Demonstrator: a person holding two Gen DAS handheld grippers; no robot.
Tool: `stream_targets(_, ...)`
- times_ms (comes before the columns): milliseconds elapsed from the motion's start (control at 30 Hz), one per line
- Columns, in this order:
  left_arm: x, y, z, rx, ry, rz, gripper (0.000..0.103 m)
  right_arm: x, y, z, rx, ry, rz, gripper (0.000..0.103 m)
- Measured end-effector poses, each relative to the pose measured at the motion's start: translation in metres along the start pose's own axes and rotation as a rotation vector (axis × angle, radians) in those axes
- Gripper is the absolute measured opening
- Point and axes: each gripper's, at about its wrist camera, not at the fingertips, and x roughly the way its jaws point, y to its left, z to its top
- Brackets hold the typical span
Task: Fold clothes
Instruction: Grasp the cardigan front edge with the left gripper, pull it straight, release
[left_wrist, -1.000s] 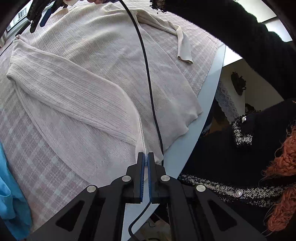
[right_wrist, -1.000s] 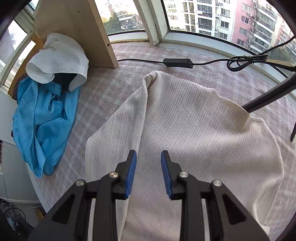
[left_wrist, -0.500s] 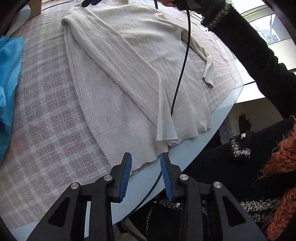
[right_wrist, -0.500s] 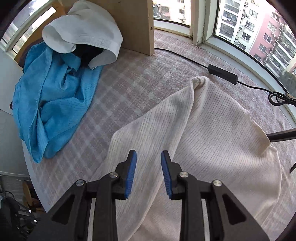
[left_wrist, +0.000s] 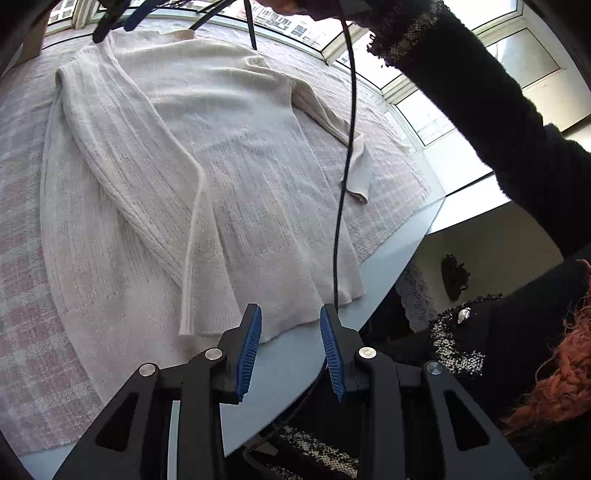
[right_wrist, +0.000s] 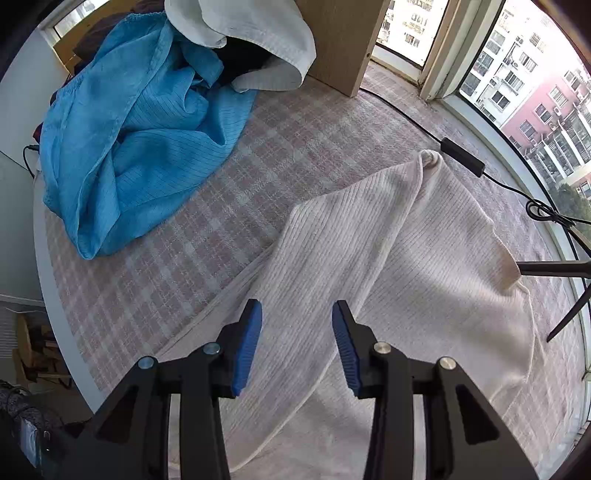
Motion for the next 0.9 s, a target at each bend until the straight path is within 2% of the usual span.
stream_targets(67,-0.003,0.023,0.001,-0.051,-0.015,0.108,0.032,0.000,-0.006,-0.005,0.026,-0.006,0.008,0.039)
stream_targets(100,-0.001,0.028,0.002,-0.059,-0.007,0.118,0.032,0.001,-0.007,-0.009,0.036,-0.013,0.014,0.039)
stream_targets(233,0.021,0.025,0.007,-0.038,0.079,0.025,0.032,0.010,-0.005,-0.013,0.045,-0.026,0.002,0.039)
stream_targets(400,0.008,-0.009,0.002,0.058,0.035,0.015,0.034,0.025,0.004,-0.005,0.047,-0.013,0.036,0.039)
stream_targets(433,0.009,-0.009,0.001,0.046,0.034,0.026,0.034,0.028,0.009,-0.003,0.040,-0.010,0.041,0.039)
stream_targets(600,0.030,0.023,-0.003,-0.137,0.072,0.126,0.033,0.049,0.032,0.008,-0.015,0.031,0.001,0.039)
stream_targets(633,0.035,0.023,-0.003,-0.144,0.080,0.136,0.033,0.054,0.035,0.010,-0.022,0.042,-0.005,0.039)
stream_targets(700,0.045,0.016,-0.003,-0.124,0.085,0.142,0.033,0.063,0.039,0.013,-0.032,0.064,-0.017,0.039)
stream_targets(833,0.048,0.019,-0.002,-0.172,0.046,0.108,0.033,0.078,0.043,0.017,-0.039,0.104,-0.049,0.039)
stream_targets(900,0.046,0.023,-0.002,-0.195,0.024,0.091,0.025,0.083,0.043,0.019,-0.037,0.123,-0.056,0.039)
